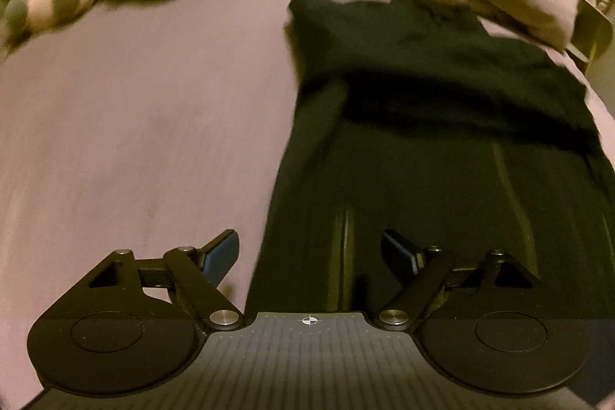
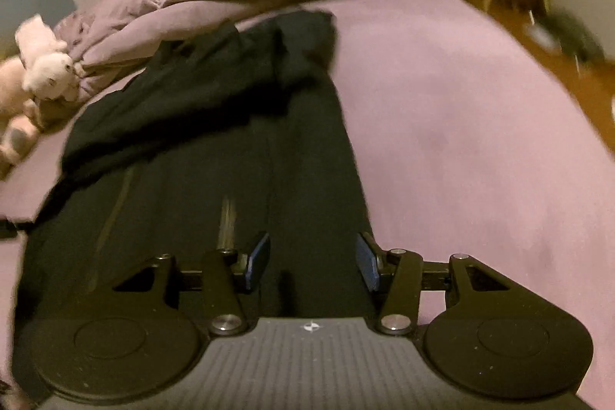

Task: Fold large clothes

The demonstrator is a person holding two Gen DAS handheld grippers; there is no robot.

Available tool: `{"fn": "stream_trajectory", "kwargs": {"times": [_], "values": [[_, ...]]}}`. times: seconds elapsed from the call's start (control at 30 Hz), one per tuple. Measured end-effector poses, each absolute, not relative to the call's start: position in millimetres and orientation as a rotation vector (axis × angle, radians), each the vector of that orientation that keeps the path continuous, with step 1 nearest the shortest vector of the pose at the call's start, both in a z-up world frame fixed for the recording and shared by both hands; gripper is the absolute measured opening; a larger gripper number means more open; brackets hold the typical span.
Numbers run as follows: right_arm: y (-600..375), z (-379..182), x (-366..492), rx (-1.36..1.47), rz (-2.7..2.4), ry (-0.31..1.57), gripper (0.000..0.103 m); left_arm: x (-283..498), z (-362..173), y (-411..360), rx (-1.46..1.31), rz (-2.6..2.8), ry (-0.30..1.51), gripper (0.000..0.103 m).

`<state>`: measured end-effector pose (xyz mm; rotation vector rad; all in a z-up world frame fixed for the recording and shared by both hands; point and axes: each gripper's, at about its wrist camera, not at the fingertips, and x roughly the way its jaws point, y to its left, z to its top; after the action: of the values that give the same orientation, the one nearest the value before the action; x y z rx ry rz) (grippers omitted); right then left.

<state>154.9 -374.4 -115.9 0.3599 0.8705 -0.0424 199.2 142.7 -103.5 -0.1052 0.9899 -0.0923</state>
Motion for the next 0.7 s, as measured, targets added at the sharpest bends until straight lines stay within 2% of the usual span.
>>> {"fn": "stream_trajectory", "kwargs": {"times": [0.07,0.13,0.2,0.3,0.43,0.57,0.63,0.7], "values": [[-383,-120,112,0.408,-0.064,0.89,0.05,162,-109,153,-0.143,-0.086,1.019,0.086],[-389,-125,77,0.445,-0.086,0.885,0.057,133,-115,162,-0.191,-0.074,1.038,0.086],[-393,-132,55,0.485,-0.117,0.877,0.059,114,-121,170,-0.233,-0.053,1.057,0.086],[-397,-140,43,0.574,-0.091,0.868,0.059,100,-129,181,-0.267,-0.016,1.078,0.086],[-388,-145,48,0.525,-0.053,0.895,0.058,92,-136,189,-0.308,-0.05,1.104,0.086],[-395,-152,51,0.562,-0.056,0.932,0.047,90,-145,198,-0.403,-0.071,1.141,0.075],[-401,-155,50,0.591,-0.067,0.948,0.033,88,-143,201,-0.419,-0.082,1.139,0.068],[-405,-156,48,0.614,-0.059,0.957,0.027,86,-141,202,-0.398,-0.099,1.143,0.058]]}}
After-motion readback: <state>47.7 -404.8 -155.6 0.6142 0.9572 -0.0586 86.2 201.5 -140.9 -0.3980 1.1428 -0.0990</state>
